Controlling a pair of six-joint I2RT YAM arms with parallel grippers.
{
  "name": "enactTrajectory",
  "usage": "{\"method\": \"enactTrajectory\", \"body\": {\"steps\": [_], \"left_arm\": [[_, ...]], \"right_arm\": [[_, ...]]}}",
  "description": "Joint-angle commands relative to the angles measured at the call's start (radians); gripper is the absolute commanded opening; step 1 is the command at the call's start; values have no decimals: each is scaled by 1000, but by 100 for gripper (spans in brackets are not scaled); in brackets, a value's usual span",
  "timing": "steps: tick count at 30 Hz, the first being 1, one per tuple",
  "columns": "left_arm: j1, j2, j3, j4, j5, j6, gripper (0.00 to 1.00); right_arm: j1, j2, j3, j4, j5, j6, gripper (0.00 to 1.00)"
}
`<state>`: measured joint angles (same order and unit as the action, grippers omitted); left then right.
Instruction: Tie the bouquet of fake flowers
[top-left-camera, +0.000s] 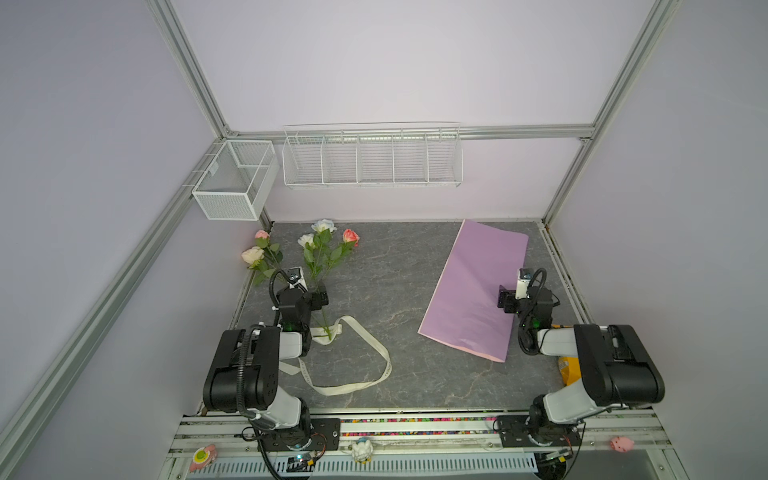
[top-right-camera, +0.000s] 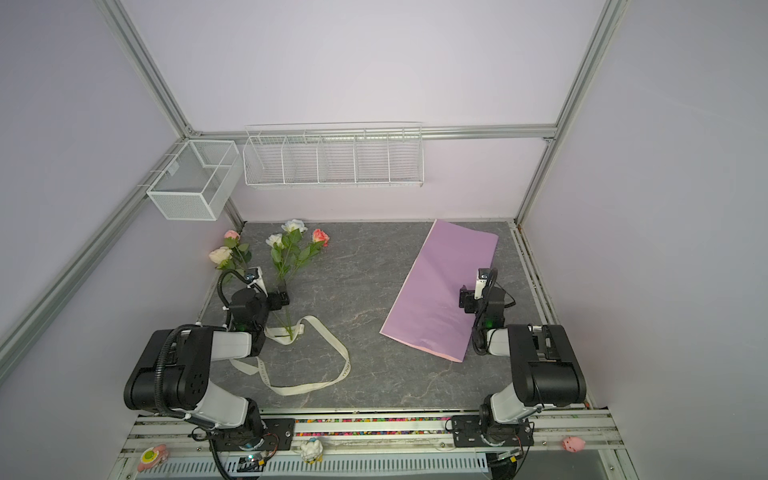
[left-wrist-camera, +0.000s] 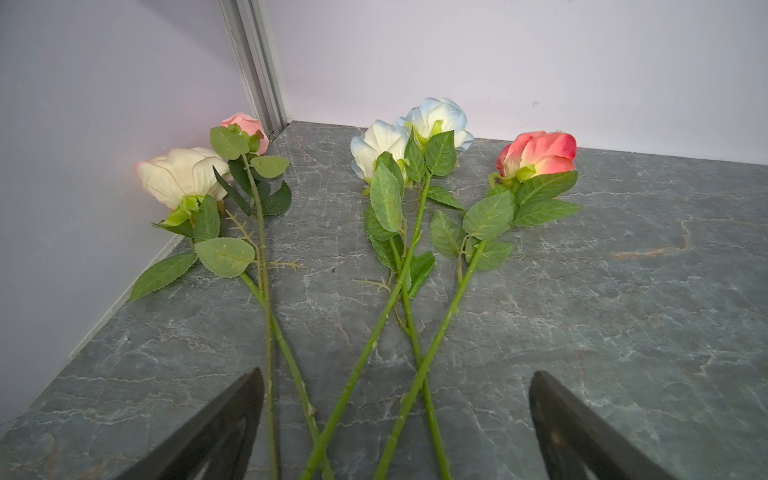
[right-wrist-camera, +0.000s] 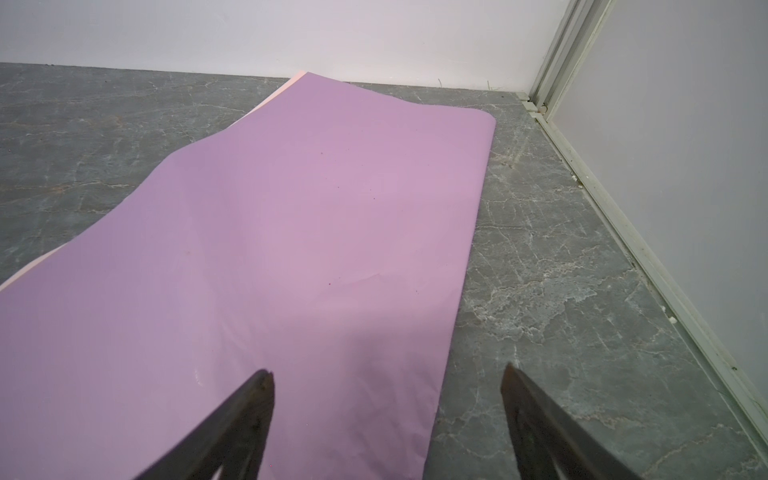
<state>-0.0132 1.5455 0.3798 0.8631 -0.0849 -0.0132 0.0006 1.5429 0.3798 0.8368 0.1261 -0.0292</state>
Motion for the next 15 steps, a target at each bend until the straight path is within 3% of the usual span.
{"method": "enactTrajectory", "body": {"steps": [1, 11, 13, 15], "left_arm": [[1, 4, 20, 21, 3, 3, 99], [0, -87, -105, 180, -61, -25, 99], [1, -176, -96, 80, -83, -41, 99], [1, -281, -45, -127, -148, -103, 99]], "right_arm": [[-5, -12, 8, 25, -17, 12, 88], [10, -61, 17, -23, -1, -1, 88], [7, -133, 74, -192, 37, 27, 88], [-9, -181, 209, -519, 66, 137, 88]]}}
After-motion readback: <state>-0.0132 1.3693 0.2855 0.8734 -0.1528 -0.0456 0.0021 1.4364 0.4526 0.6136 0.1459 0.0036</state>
